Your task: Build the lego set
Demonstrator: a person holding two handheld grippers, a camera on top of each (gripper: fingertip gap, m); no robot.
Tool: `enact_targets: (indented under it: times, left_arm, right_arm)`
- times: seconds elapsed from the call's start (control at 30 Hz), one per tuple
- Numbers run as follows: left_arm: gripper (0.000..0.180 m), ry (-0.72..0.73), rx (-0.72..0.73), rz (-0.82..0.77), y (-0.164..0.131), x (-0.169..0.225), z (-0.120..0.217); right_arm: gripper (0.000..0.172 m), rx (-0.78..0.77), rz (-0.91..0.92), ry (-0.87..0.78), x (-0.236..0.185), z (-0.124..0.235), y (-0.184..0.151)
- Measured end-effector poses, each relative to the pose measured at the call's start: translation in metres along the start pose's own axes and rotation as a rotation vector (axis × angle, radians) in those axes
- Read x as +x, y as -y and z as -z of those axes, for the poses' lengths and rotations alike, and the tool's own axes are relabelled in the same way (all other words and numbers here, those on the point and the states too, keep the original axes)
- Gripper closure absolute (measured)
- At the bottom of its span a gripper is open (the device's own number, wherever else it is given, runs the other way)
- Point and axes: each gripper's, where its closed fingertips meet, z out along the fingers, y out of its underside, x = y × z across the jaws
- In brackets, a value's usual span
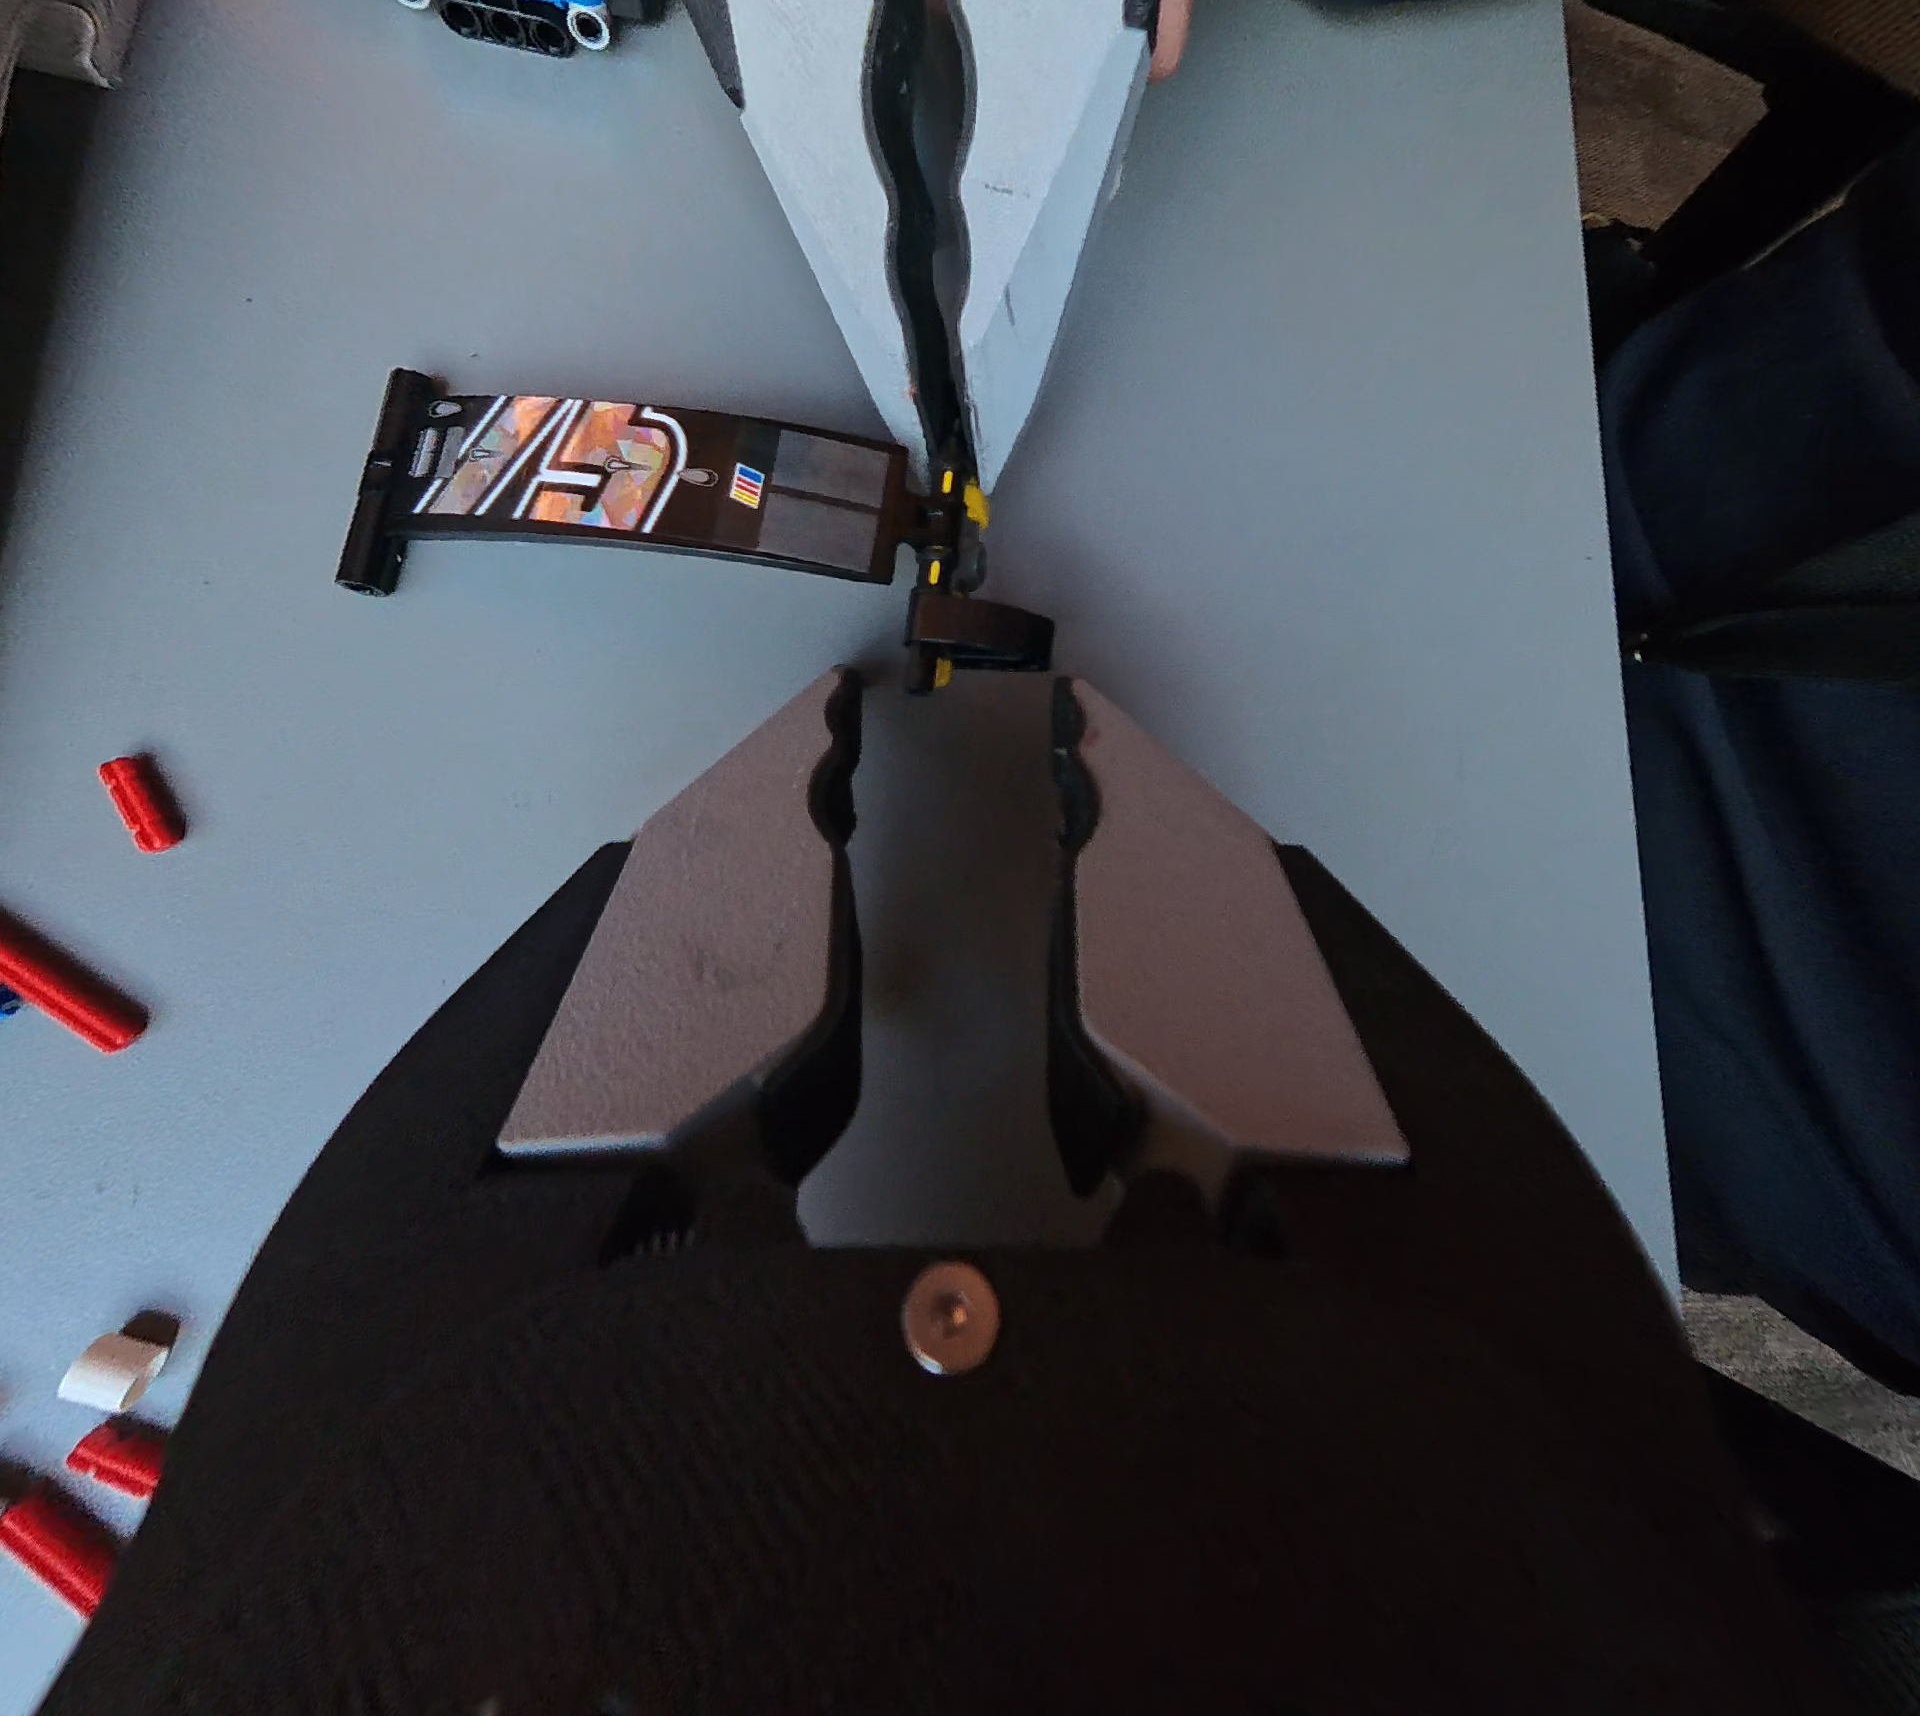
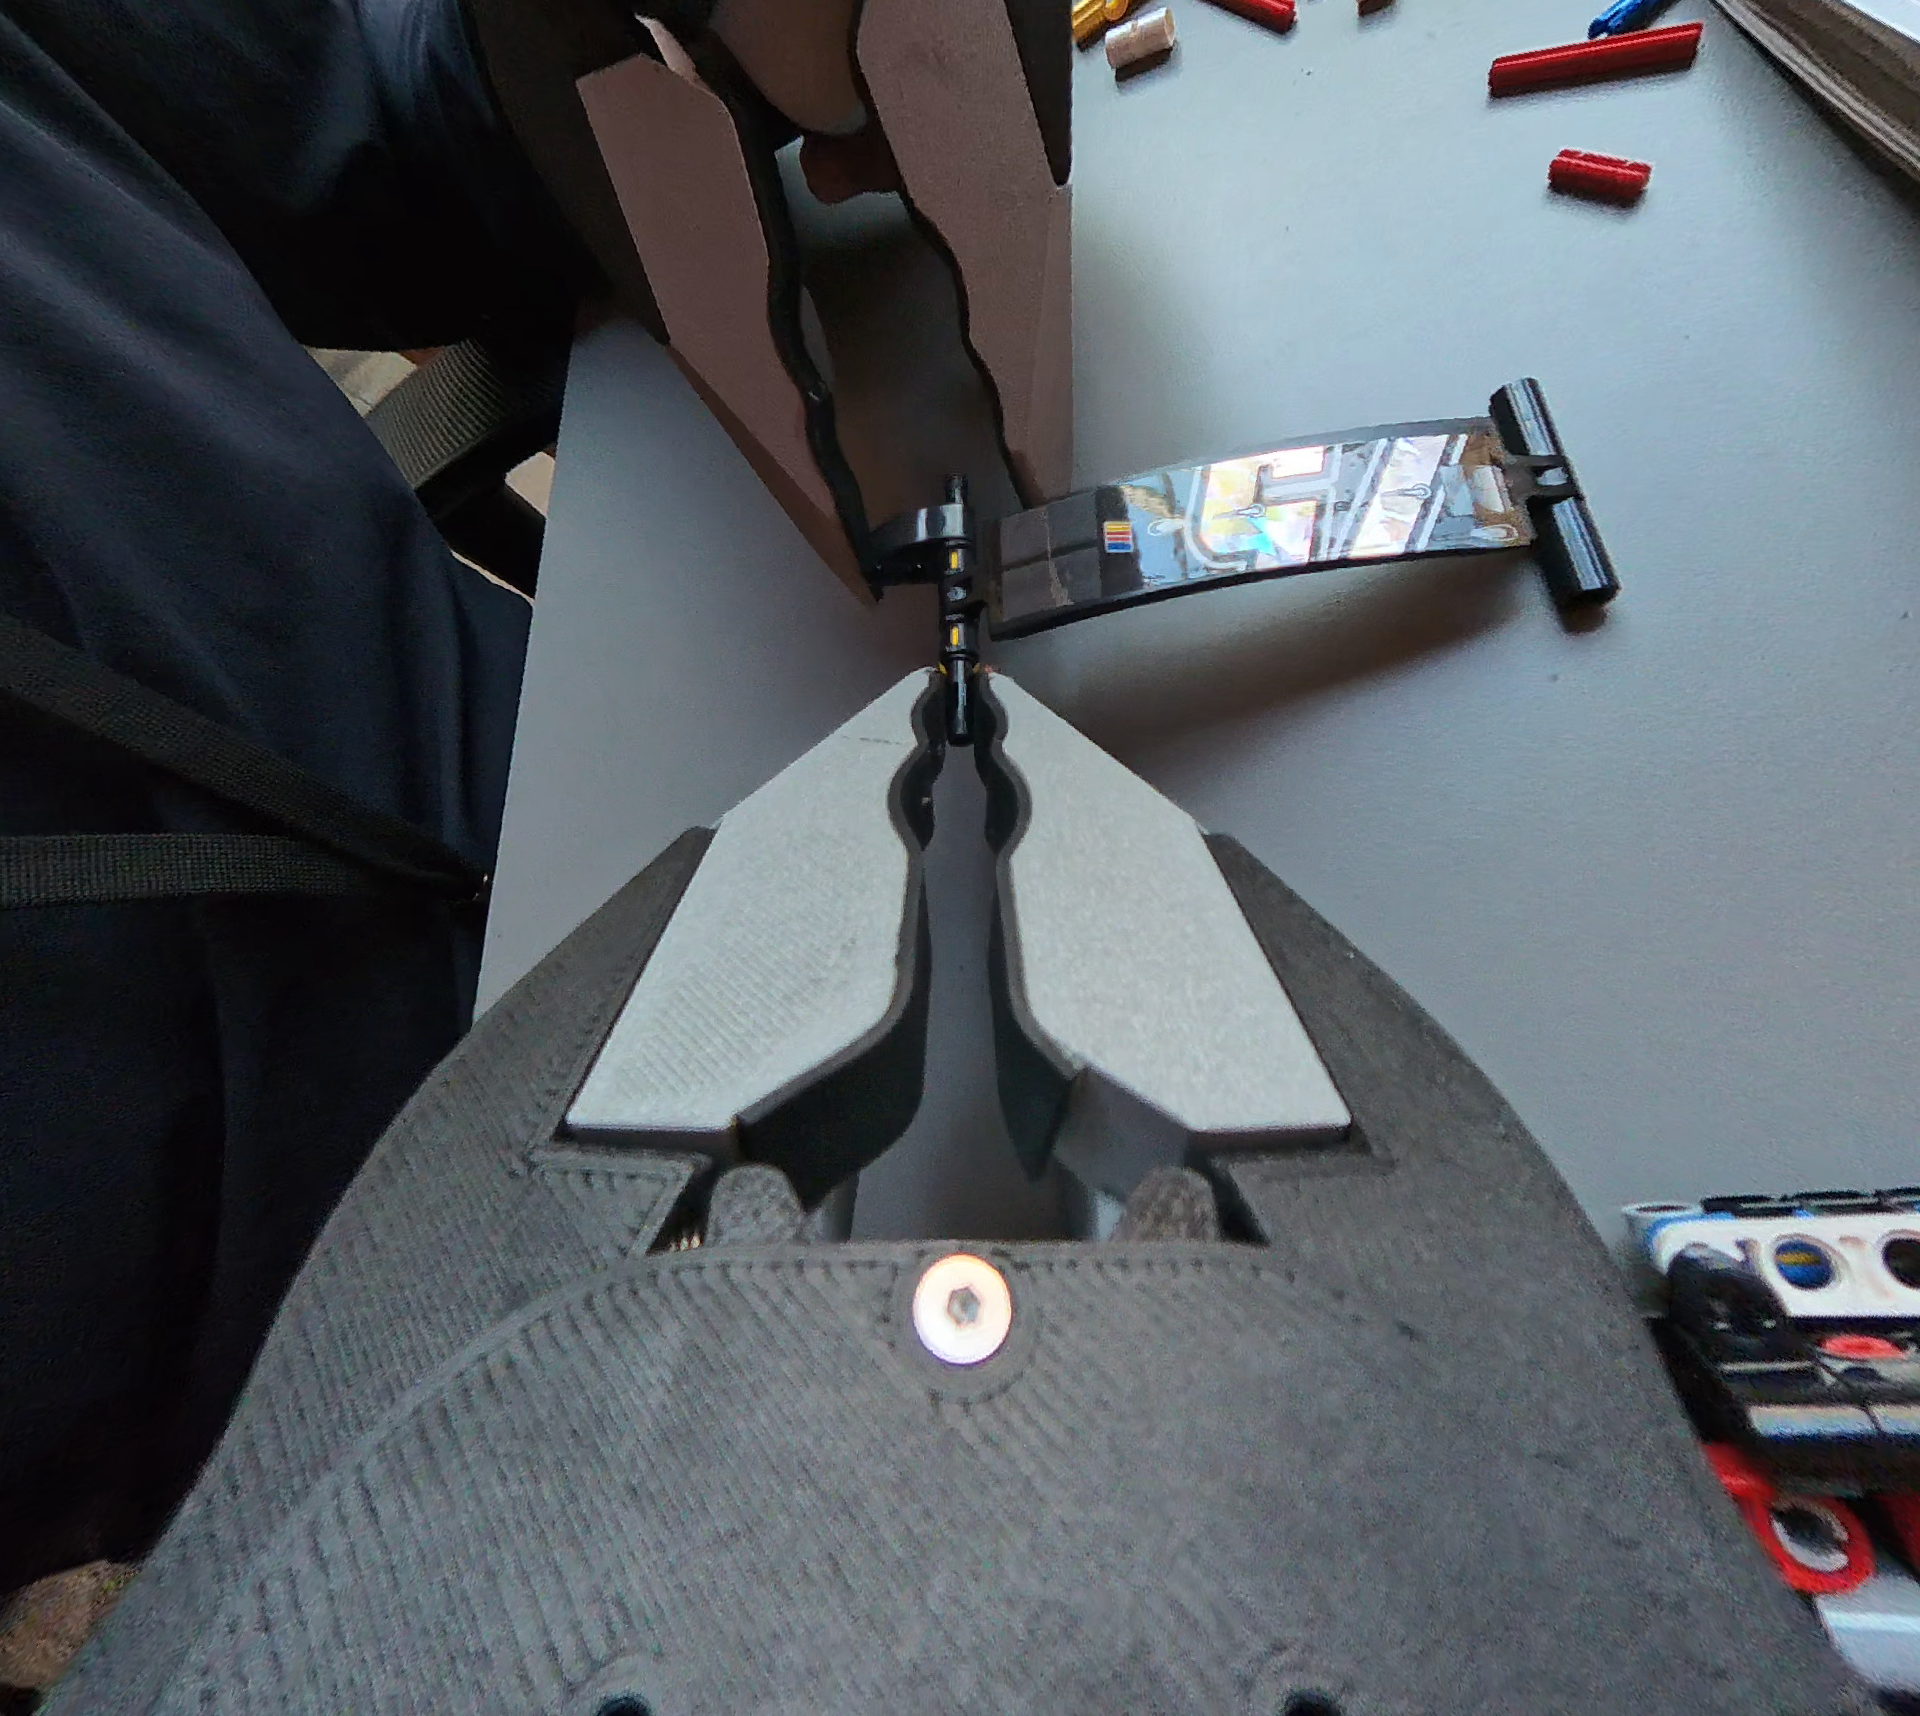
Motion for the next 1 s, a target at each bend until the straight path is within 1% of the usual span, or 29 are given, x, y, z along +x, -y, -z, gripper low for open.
enact_targets:
  times: [0.17,0.23,0.3,0.43,0.67,0.77,0.83,0.9,0.97,1.0]
  left_arm:
    - [0.145,-0.067,0.027,0.024,0.004,0.009,-0.004]
    - [0.148,-0.08,0.036,0.026,0.006,0.012,-0.007]
    - [0.156,-0.064,0.036,0.027,0.006,0.01,-0.008]
    - [0.157,-0.08,0.039,0.042,0.006,0.011,-0.007]
    - [0.157,-0.072,0.03,0.035,0.004,0.011,-0.007]
    - [0.157,-0.073,0.025,0.035,0.003,0.011,-0.006]
    - [0.157,-0.075,0.024,0.038,0.003,0.01,-0.005]
    - [0.156,-0.066,0.018,0.04,0.002,0.008,-0.003]
    - [0.151,-0.049,0.013,0.038,0.001,0.005,0.0]
    - [0.151,-0.047,0.019,0.039,0.002,0.005,0.002]
  right_arm:
    - [0.17,-0.01,0.008,-0.01,0.0,-0.001,-0.001]
    - [0.17,-0.012,0.012,-0.011,0.0,-0.001,-0.001]
    - [0.17,-0.015,0.021,-0.01,-0.001,-0.002,-0.002]
    - [0.168,-0.012,0.039,-0.015,-0.002,-0.001,-0.001]
    - [0.162,0.066,0.038,0.021,-0.006,0.007,0.008]
    - [0.159,0.107,0.079,0.017,-0.008,0.014,0.013]
    - [0.159,0.15,0.137,-0.033,-0.006,0.025,0.019]
    - [0.16,0.241,0.2,-0.127,0.001,0.049,0.033]
    - [0.158,0.341,0.205,-0.31,0.028,0.089,0.05]
    - [0.158,0.368,0.172,-0.404,0.047,0.112,0.055]
